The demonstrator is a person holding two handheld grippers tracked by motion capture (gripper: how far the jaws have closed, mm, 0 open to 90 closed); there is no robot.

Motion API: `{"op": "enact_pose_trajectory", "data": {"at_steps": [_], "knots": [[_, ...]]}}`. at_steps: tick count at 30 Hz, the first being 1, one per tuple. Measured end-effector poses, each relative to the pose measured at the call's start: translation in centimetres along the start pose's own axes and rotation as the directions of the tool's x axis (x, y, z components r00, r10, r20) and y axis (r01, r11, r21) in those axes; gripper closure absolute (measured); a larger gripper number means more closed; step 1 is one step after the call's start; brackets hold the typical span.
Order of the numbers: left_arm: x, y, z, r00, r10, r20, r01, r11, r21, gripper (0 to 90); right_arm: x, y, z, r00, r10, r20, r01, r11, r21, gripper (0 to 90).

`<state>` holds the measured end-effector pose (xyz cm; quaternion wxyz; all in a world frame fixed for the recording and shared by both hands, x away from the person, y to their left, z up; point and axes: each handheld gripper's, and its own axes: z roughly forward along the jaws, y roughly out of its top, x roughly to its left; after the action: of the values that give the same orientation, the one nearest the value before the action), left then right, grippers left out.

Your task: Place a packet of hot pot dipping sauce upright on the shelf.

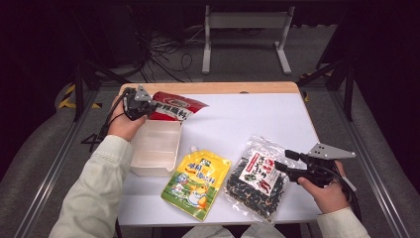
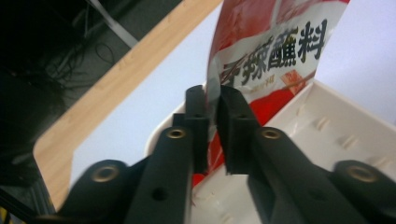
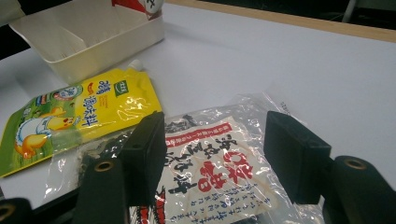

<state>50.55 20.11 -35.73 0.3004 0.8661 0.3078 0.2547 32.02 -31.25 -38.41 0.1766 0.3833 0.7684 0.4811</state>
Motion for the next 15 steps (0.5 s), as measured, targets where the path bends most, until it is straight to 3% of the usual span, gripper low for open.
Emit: {"op": "enact_pose_trajectory", "data": {"at_steps": [9, 12, 15], "knots": [[0.4, -0.7, 1.2, 0.9974, -0.068, -0.023, 0.069, 0.9945, 0.078, 89.3, 0.1, 0.0, 0.1, 1.0000, -0.005, -0.003, 0.005, 1.000, 0.003, 39.7], [0.8, -1.1, 1.5, 0.9907, -0.136, -0.005, 0.136, 0.9870, 0.086, 89.5, 0.1, 0.0, 0.0, 1.0000, -0.002, -0.004, 0.002, 1.000, 0.002, 39.7], [0.9, -1.1, 1.6, 0.9858, -0.168, -0.011, 0.168, 0.9807, 0.100, 89.6, 0.2, 0.0, 0.0, 1.0000, -0.002, -0.005, 0.002, 1.000, 0.002, 39.7]]}}
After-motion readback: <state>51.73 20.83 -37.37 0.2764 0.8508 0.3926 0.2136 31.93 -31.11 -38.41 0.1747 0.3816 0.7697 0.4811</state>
